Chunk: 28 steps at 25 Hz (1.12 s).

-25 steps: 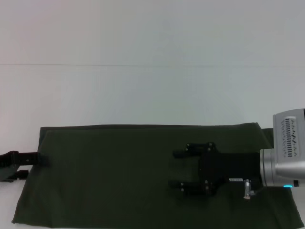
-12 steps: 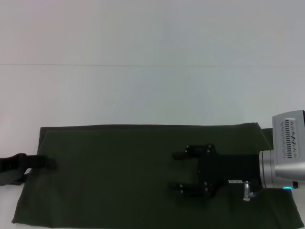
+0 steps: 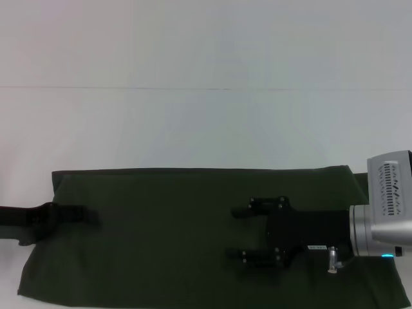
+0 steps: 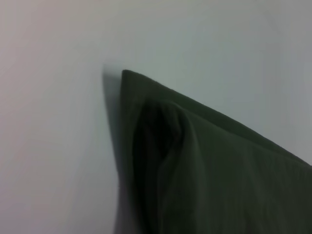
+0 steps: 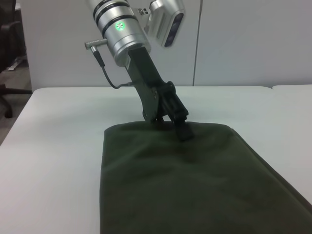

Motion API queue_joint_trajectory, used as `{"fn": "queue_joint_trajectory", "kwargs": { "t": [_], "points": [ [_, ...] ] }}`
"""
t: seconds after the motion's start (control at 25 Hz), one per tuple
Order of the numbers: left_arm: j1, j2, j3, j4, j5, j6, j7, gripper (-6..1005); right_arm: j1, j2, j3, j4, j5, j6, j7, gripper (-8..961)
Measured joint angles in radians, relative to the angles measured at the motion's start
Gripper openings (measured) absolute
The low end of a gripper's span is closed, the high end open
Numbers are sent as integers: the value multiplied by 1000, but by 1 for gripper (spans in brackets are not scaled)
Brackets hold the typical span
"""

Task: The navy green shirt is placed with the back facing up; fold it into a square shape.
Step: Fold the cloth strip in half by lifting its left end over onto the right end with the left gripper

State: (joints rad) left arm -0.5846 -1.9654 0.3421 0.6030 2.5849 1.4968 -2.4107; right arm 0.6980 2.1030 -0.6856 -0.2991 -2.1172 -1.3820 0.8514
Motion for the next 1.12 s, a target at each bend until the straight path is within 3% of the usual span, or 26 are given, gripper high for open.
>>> {"fn": "queue_joint_trajectory", "kwargs": {
  "t": [0.28, 0.4, 0.8, 1.12],
  "points": [
    [-1, -2, 9, 4, 6, -4, -19, 860, 0, 0, 0, 0, -1, -5, 0, 749],
    [9, -9, 29, 26, 9, -20, -25, 804, 2, 0, 0, 0, -1, -12, 0, 749],
    [16, -14, 53, 49, 9, -37, -29, 586, 0, -1, 6, -7, -1, -36, 1, 749],
    [14, -14, 66, 49, 10, -38, -33, 261, 0, -2, 8, -8, 0, -44, 2, 749]
  ]
}}
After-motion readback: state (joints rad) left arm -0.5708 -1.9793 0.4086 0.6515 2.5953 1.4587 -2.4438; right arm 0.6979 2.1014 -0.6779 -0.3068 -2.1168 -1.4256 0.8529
